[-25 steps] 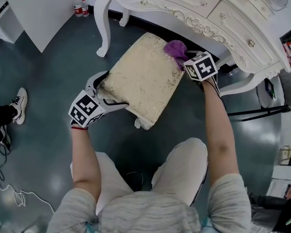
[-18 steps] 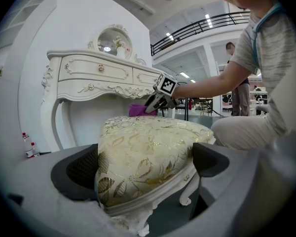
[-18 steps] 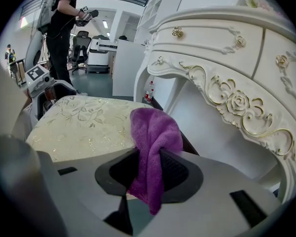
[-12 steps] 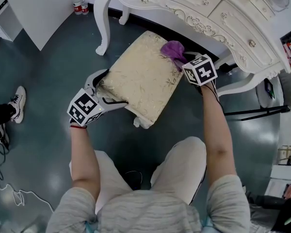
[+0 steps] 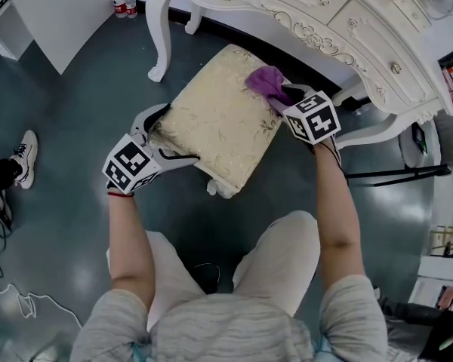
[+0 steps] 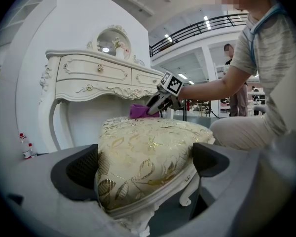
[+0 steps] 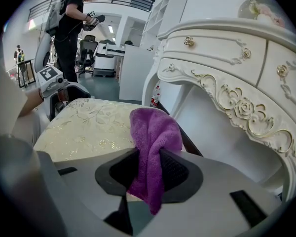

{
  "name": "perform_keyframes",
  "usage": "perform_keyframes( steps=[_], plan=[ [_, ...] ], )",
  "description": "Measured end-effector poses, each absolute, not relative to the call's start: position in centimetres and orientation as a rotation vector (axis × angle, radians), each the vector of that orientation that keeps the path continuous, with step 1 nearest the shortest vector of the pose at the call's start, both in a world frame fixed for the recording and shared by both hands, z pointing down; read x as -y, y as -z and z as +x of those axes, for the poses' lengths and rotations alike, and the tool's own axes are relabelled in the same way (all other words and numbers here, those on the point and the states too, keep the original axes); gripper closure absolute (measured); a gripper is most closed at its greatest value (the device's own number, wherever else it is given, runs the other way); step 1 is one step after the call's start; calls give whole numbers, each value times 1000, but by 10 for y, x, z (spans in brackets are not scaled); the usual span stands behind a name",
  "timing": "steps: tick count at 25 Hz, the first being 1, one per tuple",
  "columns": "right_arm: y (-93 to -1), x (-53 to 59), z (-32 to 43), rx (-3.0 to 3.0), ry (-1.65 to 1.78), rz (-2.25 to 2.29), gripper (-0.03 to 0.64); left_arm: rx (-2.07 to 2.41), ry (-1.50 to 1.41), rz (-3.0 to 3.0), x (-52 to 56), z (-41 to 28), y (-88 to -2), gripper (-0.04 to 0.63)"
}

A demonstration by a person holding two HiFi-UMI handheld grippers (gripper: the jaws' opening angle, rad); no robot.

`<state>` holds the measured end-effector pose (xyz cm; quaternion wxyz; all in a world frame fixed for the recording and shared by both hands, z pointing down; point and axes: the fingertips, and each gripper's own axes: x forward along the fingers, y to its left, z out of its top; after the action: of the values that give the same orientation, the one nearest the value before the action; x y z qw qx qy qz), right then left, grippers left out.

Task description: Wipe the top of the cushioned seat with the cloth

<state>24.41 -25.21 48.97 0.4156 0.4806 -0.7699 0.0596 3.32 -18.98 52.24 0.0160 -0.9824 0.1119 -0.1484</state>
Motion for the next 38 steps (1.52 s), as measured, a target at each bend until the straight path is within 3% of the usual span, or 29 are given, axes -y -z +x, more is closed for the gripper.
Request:
perform_keyframes(
  steps=[38],
  plan=[
    [-491,126,119,2132,-121,1015,497,-343,456,-3048,187,34,-523,5]
  ],
)
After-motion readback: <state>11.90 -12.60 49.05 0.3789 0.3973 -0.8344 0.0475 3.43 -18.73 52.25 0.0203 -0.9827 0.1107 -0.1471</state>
